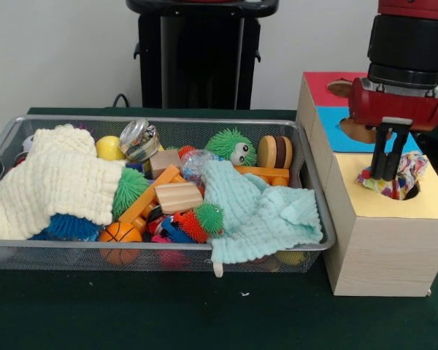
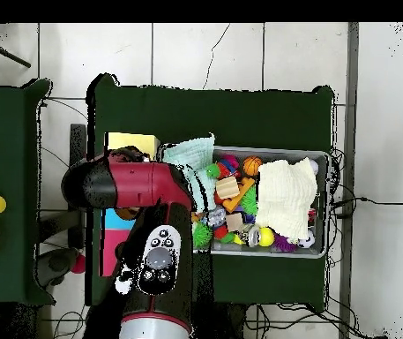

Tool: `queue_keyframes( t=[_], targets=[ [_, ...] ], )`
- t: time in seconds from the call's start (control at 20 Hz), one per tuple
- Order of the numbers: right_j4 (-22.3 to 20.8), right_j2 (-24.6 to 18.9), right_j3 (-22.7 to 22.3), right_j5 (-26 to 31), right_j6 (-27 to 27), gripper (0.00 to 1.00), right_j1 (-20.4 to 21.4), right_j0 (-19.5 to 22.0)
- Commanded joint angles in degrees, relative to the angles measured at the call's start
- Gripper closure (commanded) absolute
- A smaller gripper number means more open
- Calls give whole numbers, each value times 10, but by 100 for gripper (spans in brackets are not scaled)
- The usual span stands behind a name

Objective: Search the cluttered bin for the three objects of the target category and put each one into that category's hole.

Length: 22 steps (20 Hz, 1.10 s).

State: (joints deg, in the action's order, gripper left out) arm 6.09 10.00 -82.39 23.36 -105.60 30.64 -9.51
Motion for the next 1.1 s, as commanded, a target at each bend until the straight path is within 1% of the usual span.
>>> queue_keyframes(
  t=[0.05,0.1,0.25,0.35,0.4,0.5,0.55,0.65,0.7,0.75,0.85,1.0,1.1],
  targets=[
    [-24,-135,-93,-9,32,100,15,91],
    [-111,36,27,63,20,100,-47,-43],
    [-45,-56,-40,9,-24,100,-36,9],
    [-9,-114,-80,-16,-50,100,-23,39],
    [6,-138,-94,-24,-59,100,-19,52],
    [17,-153,-102,-30,-70,100,-15,56],
    [16,-150,-97,-27,-73,100,-18,53],
    [-16,-90,-61,-6,-75,100,-32,14],
    [-51,-41,-28,10,-63,100,-43,-17],
    [-67,-22,-18,17,-54,100,-45,-26],
    [-61,-28,-30,21,-58,100,-37,-20],
    [-42,-56,-47,22,-60,100,-25,-1],
    [-35,-64,-44,39,-53,100,-19,4]
  ],
)
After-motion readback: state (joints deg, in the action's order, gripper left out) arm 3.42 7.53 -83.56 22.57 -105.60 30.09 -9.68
